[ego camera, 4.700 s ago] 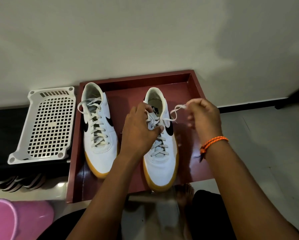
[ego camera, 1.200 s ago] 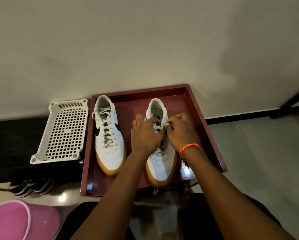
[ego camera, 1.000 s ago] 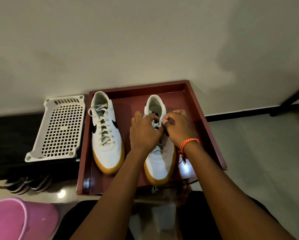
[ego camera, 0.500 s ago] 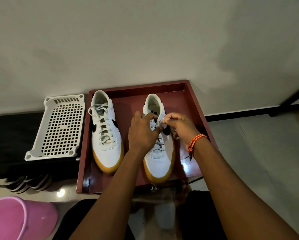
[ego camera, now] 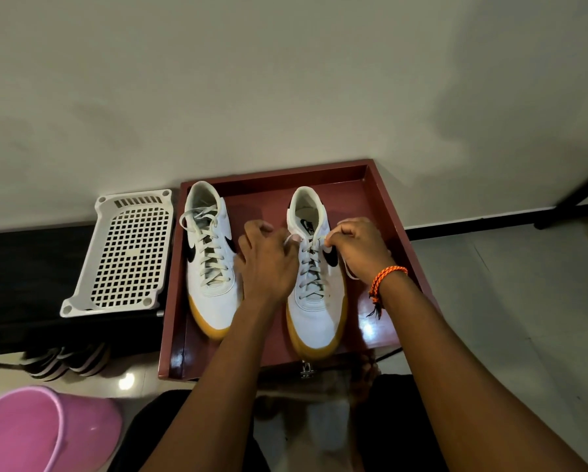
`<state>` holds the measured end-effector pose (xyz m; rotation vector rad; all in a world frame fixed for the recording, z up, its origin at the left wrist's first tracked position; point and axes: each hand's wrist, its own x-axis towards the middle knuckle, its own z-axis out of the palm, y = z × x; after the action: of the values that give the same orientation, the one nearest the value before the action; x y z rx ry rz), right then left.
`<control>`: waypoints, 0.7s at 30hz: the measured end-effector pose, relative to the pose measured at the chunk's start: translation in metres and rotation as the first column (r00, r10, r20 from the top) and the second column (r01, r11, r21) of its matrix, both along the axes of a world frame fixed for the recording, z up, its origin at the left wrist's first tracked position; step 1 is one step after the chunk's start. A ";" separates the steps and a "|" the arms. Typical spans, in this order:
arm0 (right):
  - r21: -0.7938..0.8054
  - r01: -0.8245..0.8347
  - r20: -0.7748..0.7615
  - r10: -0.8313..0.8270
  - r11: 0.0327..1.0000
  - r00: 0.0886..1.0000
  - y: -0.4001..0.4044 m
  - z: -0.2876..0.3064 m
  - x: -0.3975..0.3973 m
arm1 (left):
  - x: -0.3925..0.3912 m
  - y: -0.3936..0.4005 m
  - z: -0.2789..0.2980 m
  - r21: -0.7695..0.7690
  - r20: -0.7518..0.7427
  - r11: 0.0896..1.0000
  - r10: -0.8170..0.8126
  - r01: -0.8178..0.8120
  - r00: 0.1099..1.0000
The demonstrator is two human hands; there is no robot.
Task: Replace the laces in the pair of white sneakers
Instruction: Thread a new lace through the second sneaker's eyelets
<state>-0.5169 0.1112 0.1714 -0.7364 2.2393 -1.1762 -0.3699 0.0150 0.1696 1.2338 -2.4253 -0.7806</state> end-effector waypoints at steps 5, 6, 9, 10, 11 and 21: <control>-0.061 -0.026 0.036 0.028 0.998 0.999 0.006 0.028 0.010 | 0.001 0.000 0.017 0.084 -0.065 0.995 -0.050 0.055 0.997; -0.075 -0.030 0.053 0.034 0.997 0.998 0.008 0.033 0.011 | 0.001 -0.003 0.018 0.121 -0.117 0.991 -0.037 0.051 0.992; -0.119 -0.031 0.130 0.046 0.992 0.990 0.016 0.051 0.017 | 0.005 -0.004 0.035 0.226 -0.223 0.968 -0.056 0.108 0.973; -0.130 -0.035 0.134 0.052 0.991 0.990 0.019 0.057 0.019 | 0.007 -0.001 0.046 0.253 -0.253 0.957 -0.074 0.140 0.965; -0.148 -0.036 0.138 0.057 0.988 0.989 0.022 0.064 0.020 | 0.009 0.002 0.058 0.256 -0.277 0.953 -0.090 0.164 0.957; -0.452 0.001 0.251 0.126 0.892 0.960 0.036 0.169 0.030 | 0.014 0.031 0.163 0.291 -0.618 0.938 0.036 0.186 0.785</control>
<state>-0.4873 0.1472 0.3403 -0.7549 1.7180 -1.6782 -0.3558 0.0464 0.3328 0.7927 -1.8452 -1.4199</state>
